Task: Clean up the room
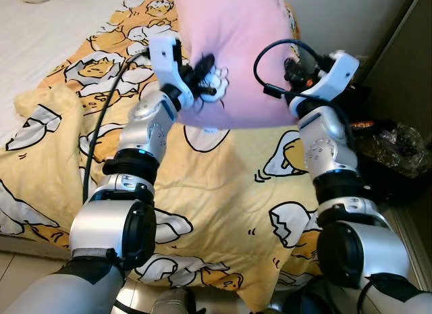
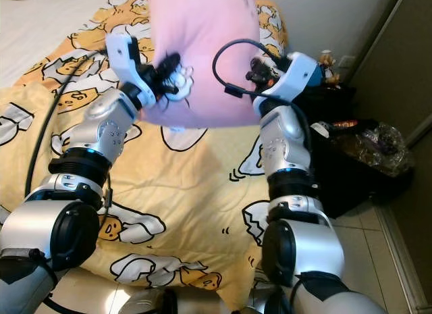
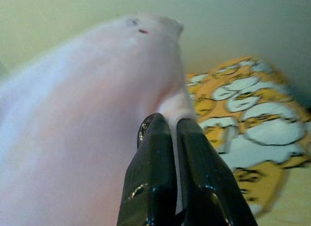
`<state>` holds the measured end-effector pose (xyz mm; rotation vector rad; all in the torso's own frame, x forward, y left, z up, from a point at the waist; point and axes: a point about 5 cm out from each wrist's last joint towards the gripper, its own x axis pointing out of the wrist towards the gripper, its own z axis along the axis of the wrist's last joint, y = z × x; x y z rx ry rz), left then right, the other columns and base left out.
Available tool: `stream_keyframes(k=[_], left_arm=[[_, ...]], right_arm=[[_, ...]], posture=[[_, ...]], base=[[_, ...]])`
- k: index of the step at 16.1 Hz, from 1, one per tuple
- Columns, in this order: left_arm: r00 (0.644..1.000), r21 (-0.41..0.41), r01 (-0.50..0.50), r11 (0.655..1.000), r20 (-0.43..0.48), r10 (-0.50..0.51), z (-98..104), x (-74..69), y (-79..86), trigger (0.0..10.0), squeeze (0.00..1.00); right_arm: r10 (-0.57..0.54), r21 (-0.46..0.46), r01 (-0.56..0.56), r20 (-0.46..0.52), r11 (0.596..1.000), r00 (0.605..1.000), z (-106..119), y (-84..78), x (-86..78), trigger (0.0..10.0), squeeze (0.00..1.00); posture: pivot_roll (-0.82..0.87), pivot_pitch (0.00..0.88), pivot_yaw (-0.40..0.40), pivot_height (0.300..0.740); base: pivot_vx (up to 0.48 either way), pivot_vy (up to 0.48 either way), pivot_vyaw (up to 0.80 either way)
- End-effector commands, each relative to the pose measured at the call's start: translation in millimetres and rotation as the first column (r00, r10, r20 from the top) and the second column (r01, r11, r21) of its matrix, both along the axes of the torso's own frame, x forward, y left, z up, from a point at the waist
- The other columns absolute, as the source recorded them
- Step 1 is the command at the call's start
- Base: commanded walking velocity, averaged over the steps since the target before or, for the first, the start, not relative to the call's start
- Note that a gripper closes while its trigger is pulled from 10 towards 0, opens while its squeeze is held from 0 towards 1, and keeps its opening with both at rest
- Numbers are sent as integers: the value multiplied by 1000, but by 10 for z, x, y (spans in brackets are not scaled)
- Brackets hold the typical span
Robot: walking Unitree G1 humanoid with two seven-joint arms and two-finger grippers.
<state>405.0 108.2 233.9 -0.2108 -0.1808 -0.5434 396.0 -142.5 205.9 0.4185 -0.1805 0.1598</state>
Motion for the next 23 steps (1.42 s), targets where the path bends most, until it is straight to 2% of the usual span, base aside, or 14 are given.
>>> stream_keyframes(k=[1,2,3,4,5,7,10,16,20,23], left_arm=[[997,39,-34,999,68,31,79,-7,43,10000,0],[998,28,-33,999,58,32,68,-4,51,10000,0],[996,51,-65,997,65,62,10,-18,53,10000,0],[996,39,-70,997,60,68,-3,-22,49,10000,0],[994,81,-94,992,69,88,-72,-42,20,10000,0],[994,84,-97,992,52,92,-182,-60,-56,10000,0],[994,85,-93,992,57,88,-200,-69,-87,10000,0],[986,100,-154,983,76,147,-184,-52,42,10000,0],[984,90,-172,981,68,166,-225,-65,35,10000,0],[983,96,-177,980,75,170,-224,-67,40,10000,0]], right_arm=[[-43,-83,41,-25,996,999,-117,-39,-48,10000,0],[-41,-110,37,-33,993,999,-176,-10,-73,10000,0],[-25,-154,18,-45,988,999,-361,92,-190,10000,0],[-23,-160,15,-48,987,999,-392,107,-216,10000,0],[-27,-145,15,-82,989,996,-486,124,-261,10000,0],[-41,-166,25,-95,986,995,-543,104,-273,10000,0],[-56,-183,38,-98,982,994,-548,83,-273,10000,0],[-22,-200,3,-89,980,996,-518,218,-248,10000,0],[-12,-217,-9,-96,976,995,-524,215,-230,10000,0],[-1,-228,-22,-101,974,995,-516,250,-213,10000,0]], posture=[[36,0,4,740],[36,0,4,740],[27,0,7,740],[26,0,7,740],[21,0,6,740],[20,0,6,740],[24,0,4,740],[61,0,-18,740],[75,0,-35,740],[81,0,-39,740]], base=[[0,480,0],[0,480,0],[0,480,0],[0,480,0],[0,480,0],[0,480,0],[0,480,0],[0,480,0],[0,480,0],[0,480,529]])
